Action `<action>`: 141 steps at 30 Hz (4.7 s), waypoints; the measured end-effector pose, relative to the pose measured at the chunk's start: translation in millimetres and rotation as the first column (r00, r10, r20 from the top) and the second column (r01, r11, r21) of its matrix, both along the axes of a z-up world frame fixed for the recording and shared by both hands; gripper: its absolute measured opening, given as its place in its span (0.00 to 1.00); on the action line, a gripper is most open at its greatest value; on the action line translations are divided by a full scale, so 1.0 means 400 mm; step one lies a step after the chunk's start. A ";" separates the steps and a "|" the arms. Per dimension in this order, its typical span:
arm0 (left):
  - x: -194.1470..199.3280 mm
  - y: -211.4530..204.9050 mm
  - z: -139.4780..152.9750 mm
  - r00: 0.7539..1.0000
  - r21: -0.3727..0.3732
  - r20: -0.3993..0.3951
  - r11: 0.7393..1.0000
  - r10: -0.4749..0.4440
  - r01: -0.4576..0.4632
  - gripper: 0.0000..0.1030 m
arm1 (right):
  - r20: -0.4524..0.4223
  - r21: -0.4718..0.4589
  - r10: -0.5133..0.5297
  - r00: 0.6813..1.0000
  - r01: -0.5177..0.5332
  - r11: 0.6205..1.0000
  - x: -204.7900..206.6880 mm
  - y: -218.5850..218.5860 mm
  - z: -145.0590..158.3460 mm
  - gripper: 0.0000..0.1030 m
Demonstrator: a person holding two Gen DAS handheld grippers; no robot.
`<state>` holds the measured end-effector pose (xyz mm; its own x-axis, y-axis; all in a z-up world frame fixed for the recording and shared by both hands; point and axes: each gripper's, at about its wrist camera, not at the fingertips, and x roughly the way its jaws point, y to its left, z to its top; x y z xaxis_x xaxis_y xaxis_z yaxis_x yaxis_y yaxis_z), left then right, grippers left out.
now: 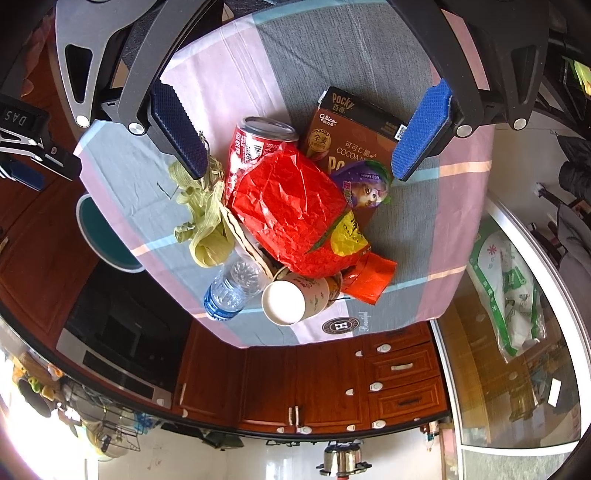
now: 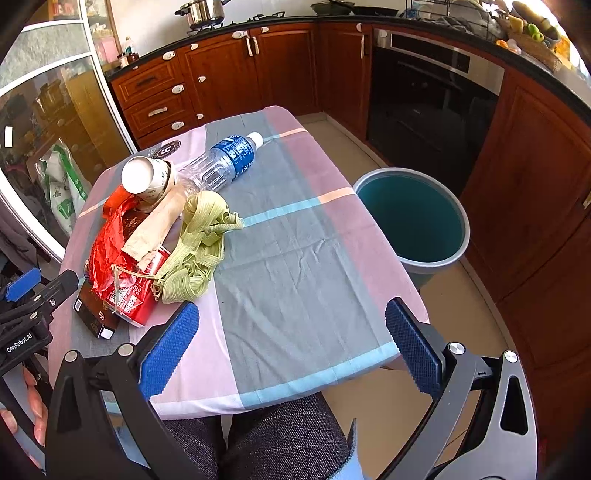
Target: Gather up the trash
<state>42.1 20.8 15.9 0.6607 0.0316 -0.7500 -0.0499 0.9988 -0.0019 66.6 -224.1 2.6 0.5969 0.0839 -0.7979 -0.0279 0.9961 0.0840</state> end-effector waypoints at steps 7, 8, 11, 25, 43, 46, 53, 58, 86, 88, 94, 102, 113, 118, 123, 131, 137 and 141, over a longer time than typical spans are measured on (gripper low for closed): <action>0.000 -0.006 -0.008 1.000 0.006 -0.008 1.000 -0.007 0.007 0.97 | -0.010 0.000 -0.005 1.000 0.005 1.000 0.001 -0.003 -0.009 0.94; 0.001 -0.008 -0.008 1.000 0.007 -0.008 1.000 -0.008 0.009 0.97 | -0.011 -0.001 -0.007 1.000 0.007 1.000 0.002 -0.004 -0.010 0.94; 0.002 -0.010 -0.009 1.000 0.012 -0.009 1.000 -0.012 0.012 0.97 | -0.014 0.001 -0.008 1.000 0.008 1.000 0.003 -0.005 -0.011 0.94; 0.005 -0.014 -0.011 1.000 0.002 -0.011 1.000 -0.019 0.019 0.97 | -0.015 0.000 -0.012 1.000 0.012 1.000 0.003 -0.005 -0.013 0.94; 0.008 -0.005 -0.024 1.000 -0.019 -0.021 1.000 -0.020 0.020 0.97 | -0.022 -0.006 -0.007 1.000 0.007 1.000 0.002 0.002 -0.017 0.94; 0.010 0.001 -0.029 0.999 -0.025 -0.025 0.999 -0.025 0.025 0.97 | -0.023 -0.010 -0.001 1.000 0.001 1.000 0.004 0.005 -0.019 0.94; 0.019 0.130 -0.033 1.000 -0.059 -0.013 0.998 0.029 -0.030 0.97 | -0.006 0.036 0.094 0.996 -0.094 0.995 0.031 0.039 -0.001 0.94; 0.024 0.237 -0.072 0.996 -0.038 -0.055 0.997 0.072 -0.074 0.97 | -0.010 0.086 0.198 0.980 -0.196 0.977 0.072 0.104 0.021 0.94; 0.137 0.323 -0.201 0.977 -0.229 -0.143 0.965 -0.161 0.125 0.95 | -0.217 0.193 0.616 0.758 -0.585 0.788 0.283 0.558 -0.069 0.15; 0.141 0.313 -0.199 0.973 -0.219 -0.138 0.964 -0.184 0.151 0.93 | -0.196 0.192 0.628 0.753 -0.598 0.778 0.269 0.559 -0.047 0.14; 0.152 0.298 -0.219 0.962 -0.239 -0.158 0.954 -0.221 0.180 0.64 | -0.116 0.191 0.648 0.753 -0.624 0.758 0.227 0.547 0.030 0.14; 0.162 0.287 -0.227 0.963 -0.237 -0.181 0.959 -0.199 0.154 0.69 | -0.097 0.207 0.603 0.792 -0.577 0.790 0.212 0.476 0.044 0.14; 0.099 0.269 -0.111 0.983 -0.152 -0.116 0.981 -0.141 0.123 0.64 | -0.052 0.257 0.549 0.834 -0.520 0.815 0.190 0.361 0.062 0.15; 0.095 0.196 -0.003 0.983 -0.101 -0.048 0.980 -0.176 0.170 0.64 | -0.004 0.297 0.481 0.877 -0.458 0.838 0.193 0.252 0.087 0.15; 0.129 0.063 0.083 0.965 -0.106 0.011 0.959 -0.263 0.263 0.65 | 0.049 0.316 0.371 0.928 -0.366 0.875 0.195 0.088 0.116 0.15; 0.251 -0.293 0.076 0.886 -0.099 -0.022 0.883 -0.464 0.460 0.66 | 0.051 0.320 0.140 0.989 -0.149 0.935 0.212 -0.237 0.106 0.15; 0.357 -0.560 -0.008 0.815 -0.093 -0.108 0.822 -0.569 0.561 0.66 | -0.040 0.321 0.033 0.999 -0.018 0.947 0.263 -0.404 0.024 0.15; 0.421 -0.693 -0.073 0.773 -0.060 -0.166 0.789 -0.612 0.612 0.66 | -0.120 0.363 0.001 0.993 0.043 0.931 0.320 -0.480 -0.045 0.15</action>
